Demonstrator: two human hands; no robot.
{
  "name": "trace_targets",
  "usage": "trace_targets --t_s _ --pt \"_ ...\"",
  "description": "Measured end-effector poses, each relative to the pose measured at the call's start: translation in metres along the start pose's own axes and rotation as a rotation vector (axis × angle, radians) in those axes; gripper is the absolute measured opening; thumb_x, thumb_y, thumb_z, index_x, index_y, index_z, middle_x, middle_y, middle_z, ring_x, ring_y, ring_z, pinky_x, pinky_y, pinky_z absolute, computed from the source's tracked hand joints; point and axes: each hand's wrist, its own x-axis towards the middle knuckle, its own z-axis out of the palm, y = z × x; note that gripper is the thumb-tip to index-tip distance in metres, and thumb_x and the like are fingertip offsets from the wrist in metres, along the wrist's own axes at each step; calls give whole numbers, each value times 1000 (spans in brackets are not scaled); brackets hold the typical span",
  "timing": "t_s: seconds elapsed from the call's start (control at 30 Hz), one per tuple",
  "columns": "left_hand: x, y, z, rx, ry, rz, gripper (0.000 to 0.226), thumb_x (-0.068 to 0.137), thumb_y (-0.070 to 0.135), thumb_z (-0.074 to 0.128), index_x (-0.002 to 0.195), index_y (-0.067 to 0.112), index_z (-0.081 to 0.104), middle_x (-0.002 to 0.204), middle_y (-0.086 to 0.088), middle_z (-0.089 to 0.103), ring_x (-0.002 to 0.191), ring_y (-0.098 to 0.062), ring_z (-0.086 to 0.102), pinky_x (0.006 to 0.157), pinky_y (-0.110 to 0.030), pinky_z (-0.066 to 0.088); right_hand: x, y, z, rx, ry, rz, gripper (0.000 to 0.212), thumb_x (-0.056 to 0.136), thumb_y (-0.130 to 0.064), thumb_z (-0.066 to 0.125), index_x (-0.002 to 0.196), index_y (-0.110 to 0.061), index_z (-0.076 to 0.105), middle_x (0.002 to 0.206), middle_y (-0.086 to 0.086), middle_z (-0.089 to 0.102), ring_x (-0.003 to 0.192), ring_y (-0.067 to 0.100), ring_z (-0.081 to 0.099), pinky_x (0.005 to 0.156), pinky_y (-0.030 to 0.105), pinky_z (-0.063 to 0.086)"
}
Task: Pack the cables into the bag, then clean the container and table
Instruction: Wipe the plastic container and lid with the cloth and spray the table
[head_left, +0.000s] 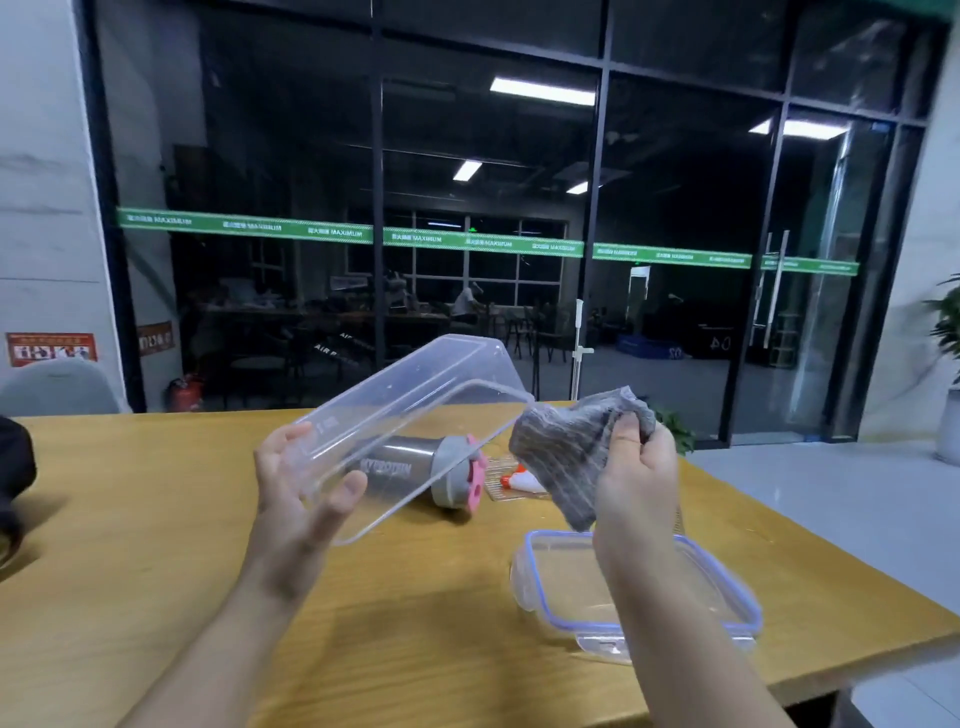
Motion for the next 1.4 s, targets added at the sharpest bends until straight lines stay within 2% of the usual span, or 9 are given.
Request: trace_targets --t_s 0.23,0.43,0.53,0.7,0.87,1.0,1.13,1.27,1.4 --pt "3 19 5 -51 2 -40 87 47 49 69 121 24 32 111 11 55 85 10 60 64 -9 46 -7 9 49 848 -176 783 30 102 -26 37 107 -3 57 108 20 60 113 34 54 100 56 39" --pt "-6 31 11 -50 -56 -144 50 84 5 64 126 12 38 92 6 56 60 15 58 52 -2 42 -23 16 46 1037 -152 823 39 103 -29 28 94 -7 59 93 11 62 87 25 55 95 35 37" --pt "-10 32 15 -44 -68 -146 56 81 9 69 127 15 39 95 9 58 64 16 59 52 -1 41 -21 22 40 1141 -55 801 33 103 -21 28 85 -12 54 84 4 59 73 15 51 72 26 42" --pt "-14 38 22 -61 -53 -99 54 78 3 69 122 14 39 99 6 58 70 13 60 56 -4 44 -15 31 30 1167 2 815 29 100 -15 39 74 -17 53 68 -3 49 63 9 46 73 15 41" --pt "-13 41 23 -89 -7 -41 46 82 -6 58 119 10 37 101 2 60 75 6 64 60 -8 47 -11 55 26 1246 -10 864 7 86 -9 56 87 -15 60 135 -1 54 133 10 41 114 32 31" --pt "-14 41 22 -62 1 5 52 79 -5 66 119 13 38 102 11 54 79 13 60 61 -5 46 -16 39 21 1262 56 883 19 95 -12 46 83 -18 59 89 -7 63 91 4 60 105 20 37" --pt "-13 40 21 -49 -34 -6 52 80 -2 66 120 14 38 102 10 56 79 8 63 62 -7 47 -13 33 17 1334 11 927 9 87 -8 59 91 -14 64 99 -1 67 118 11 57 106 27 39" --pt "-15 40 22 -46 -82 -49 56 76 2 69 122 10 38 100 5 58 74 7 63 60 -8 47 -12 34 19 1496 -128 864 90 12 16 89 95 -11 65 95 -2 65 122 0 49 107 20 36" --pt "-16 42 20 -33 -107 -56 48 82 -6 58 124 6 37 97 4 59 73 5 63 59 -9 47 -30 8 20 1210 -325 831 20 70 -22 76 76 -4 69 73 7 72 74 19 72 79 42 57"
